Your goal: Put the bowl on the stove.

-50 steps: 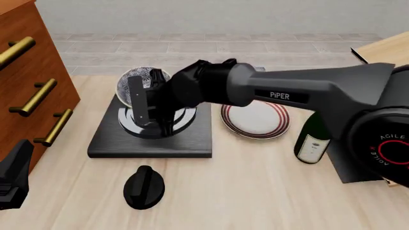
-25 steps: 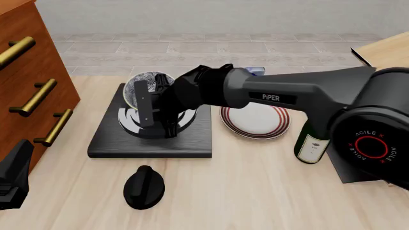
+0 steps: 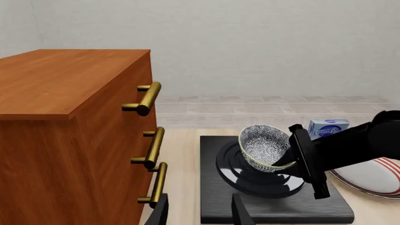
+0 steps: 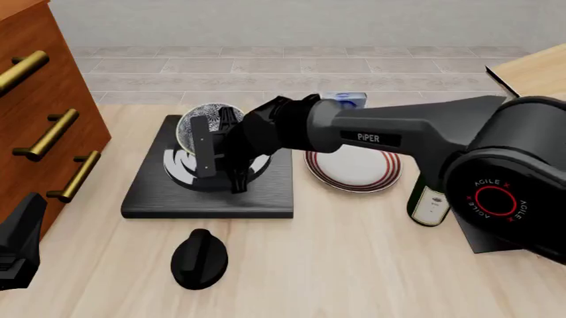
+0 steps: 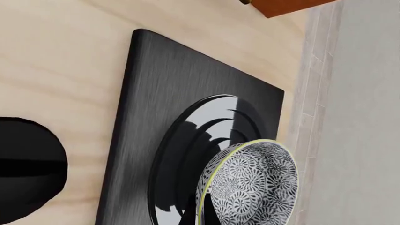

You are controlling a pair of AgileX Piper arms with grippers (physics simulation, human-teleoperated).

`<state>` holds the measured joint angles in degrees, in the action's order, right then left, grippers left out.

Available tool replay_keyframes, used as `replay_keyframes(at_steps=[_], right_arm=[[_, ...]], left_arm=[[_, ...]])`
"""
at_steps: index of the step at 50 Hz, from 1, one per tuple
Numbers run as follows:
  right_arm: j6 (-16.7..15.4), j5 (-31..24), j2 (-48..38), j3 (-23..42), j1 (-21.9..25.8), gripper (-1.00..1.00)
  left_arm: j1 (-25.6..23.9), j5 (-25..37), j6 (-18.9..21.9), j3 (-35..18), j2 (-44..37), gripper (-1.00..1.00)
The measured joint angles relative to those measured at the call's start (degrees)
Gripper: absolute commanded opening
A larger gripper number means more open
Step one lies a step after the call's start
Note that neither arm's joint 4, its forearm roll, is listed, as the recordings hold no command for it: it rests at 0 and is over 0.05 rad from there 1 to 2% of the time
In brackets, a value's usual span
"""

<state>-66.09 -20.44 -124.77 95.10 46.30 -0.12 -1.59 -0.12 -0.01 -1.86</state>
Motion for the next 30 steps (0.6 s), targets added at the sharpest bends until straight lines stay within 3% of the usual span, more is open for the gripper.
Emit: replay_keyframes(at_steps=[22, 23, 30], right_arm=[[0.57, 0.88, -0.23, -0.36, 0.23, -1.0], [0.55, 0.9, -0.23, -0.39, 0.23, 1.0], [0.74, 0.98, -0.51, -0.52, -0.03, 1.0]], left_arm=[[0.0, 0.0, 0.0, 0.0, 0.0, 1.0], [0.0, 0.0, 0.0, 0.0, 0.0, 1.0], [0.0, 0.0, 0.0, 0.0, 0.0, 1.0]])
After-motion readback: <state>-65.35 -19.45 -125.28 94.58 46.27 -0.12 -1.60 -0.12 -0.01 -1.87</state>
